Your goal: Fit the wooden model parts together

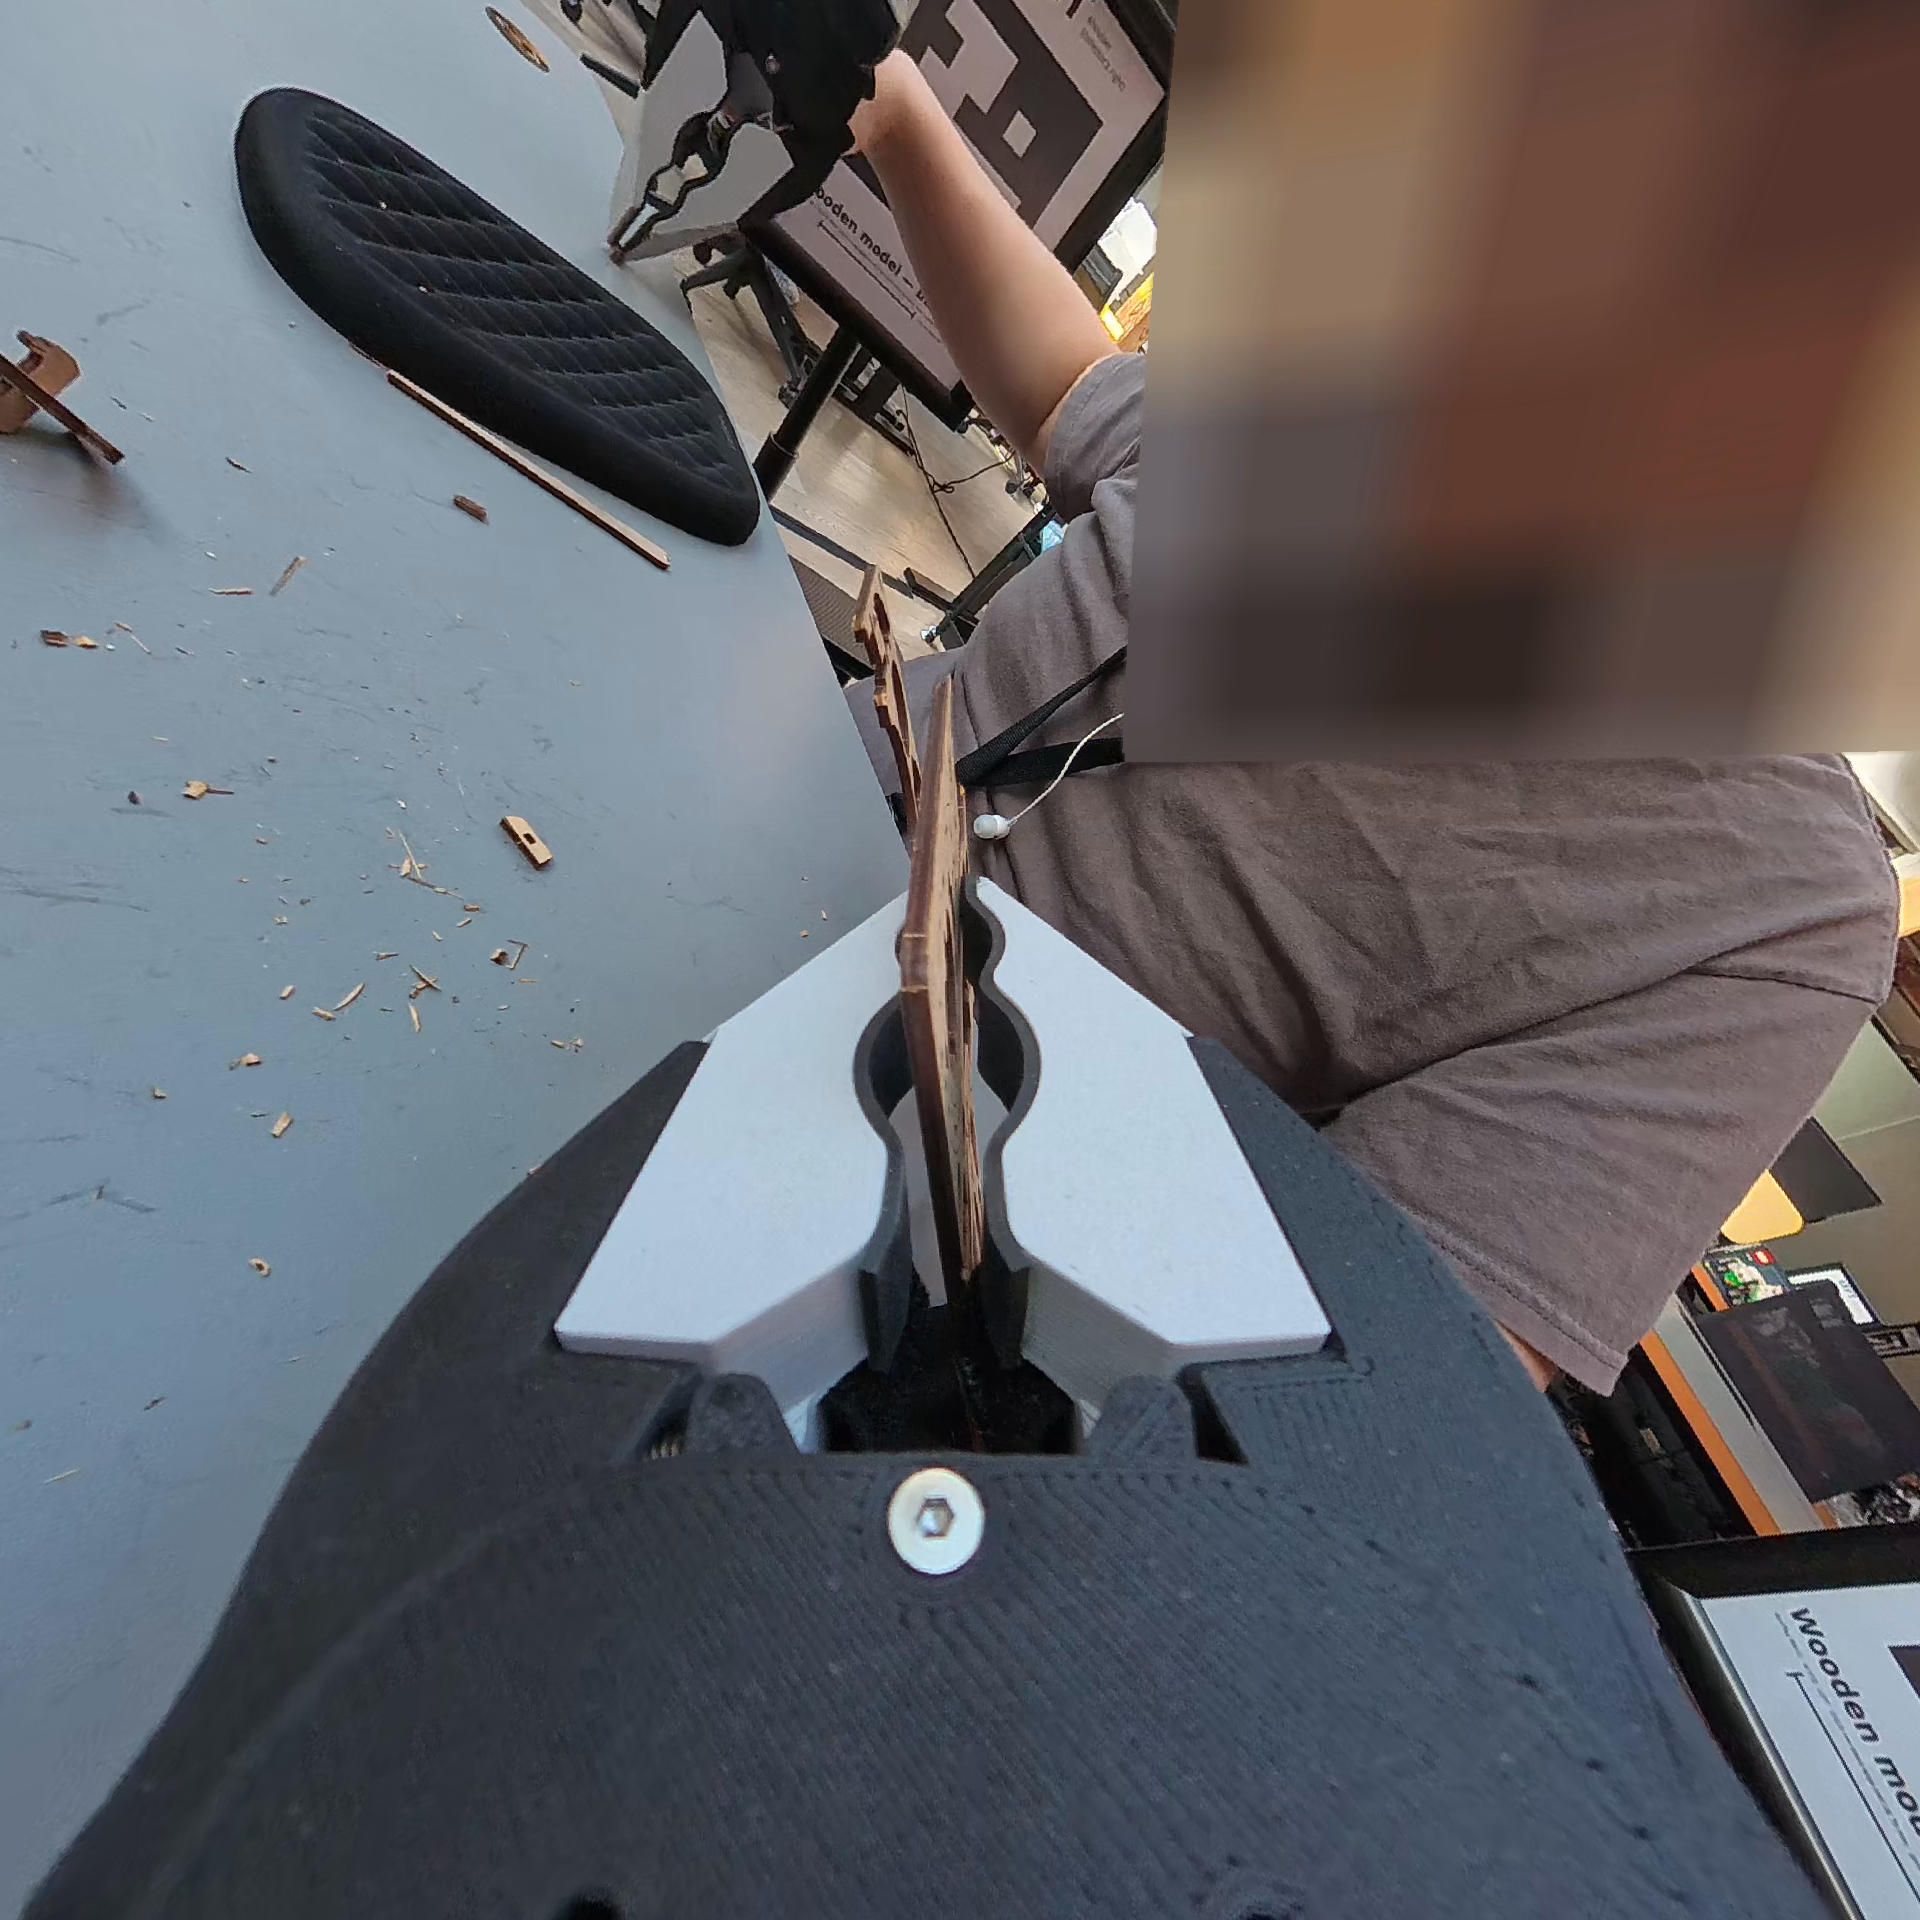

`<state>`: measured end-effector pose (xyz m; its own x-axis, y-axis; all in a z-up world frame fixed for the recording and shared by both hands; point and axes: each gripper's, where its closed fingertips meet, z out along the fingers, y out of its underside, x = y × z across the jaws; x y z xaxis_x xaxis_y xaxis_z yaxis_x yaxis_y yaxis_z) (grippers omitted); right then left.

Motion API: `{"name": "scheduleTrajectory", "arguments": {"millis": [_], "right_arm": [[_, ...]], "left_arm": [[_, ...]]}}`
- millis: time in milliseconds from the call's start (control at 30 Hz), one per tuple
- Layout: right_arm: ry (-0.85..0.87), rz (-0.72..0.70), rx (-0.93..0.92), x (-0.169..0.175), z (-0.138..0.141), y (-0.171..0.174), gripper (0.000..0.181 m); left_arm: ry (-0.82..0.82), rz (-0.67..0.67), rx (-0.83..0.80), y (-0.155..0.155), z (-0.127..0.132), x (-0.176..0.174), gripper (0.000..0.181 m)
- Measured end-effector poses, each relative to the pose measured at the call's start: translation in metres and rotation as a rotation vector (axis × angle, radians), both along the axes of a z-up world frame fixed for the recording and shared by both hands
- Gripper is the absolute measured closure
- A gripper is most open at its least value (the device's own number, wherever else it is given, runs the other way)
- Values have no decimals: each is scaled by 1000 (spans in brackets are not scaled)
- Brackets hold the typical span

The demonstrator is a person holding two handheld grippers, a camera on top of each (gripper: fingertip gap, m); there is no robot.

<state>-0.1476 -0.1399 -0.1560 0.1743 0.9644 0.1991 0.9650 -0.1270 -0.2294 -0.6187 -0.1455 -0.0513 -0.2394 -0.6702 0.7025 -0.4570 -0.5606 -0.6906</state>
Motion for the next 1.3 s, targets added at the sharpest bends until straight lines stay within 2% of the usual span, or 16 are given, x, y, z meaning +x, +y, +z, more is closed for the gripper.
{"name": "scheduleTrajectory", "arguments": {"millis": [33,133,233,333,400,433,500,600,767,867,967,1033,1100,1200,1300], "right_arm": [[14,-8,-19,-1,1,0,179],[201,-134,-79,-16,12,14,179],[468,-429,-301,-39,23,45,180],[578,-709,-593,-58,16,69,180],[668,-759,-713,-78,19,78,180],[669,-778,-708,-81,17,83,180],[643,-808,-715,-83,13,89,180],[700,-885,-767,-87,13,103,180],[656,-1001,-789,-80,5,110,180],[616,-1000,-730,-75,5,112,179],[608,-978,-686,-73,10,114,164],[562,-952,-602,-65,9,116,166],[533,-888,-497,-59,11,118,166],[581,-726,-315,-70,28,118,166],[508,-593,-104,-74,31,114,167]], "left_arm": [[2,2,0,0,0,0,181],[4,-1,2,0,-1,0,181],[8,-5,2,-1,-1,1,181],[17,-4,0,-1,-3,1,181],[16,-6,1,-1,-2,1,181],[15,-6,4,-2,-2,1,181],[15,-8,9,-2,-2,1,181],[15,-10,11,-3,-1,1,181],[11,-12,17,-4,0,1,181],[10,-16,18,-4,0,1,181],[14,-18,17,-5,0,1,181],[15,-19,17,-5,0,1,181],[14,-20,20,-5,0,1,181],[13,-18,23,-5,0,2,181],[16,-18,18,-5,0,1,181]]}}
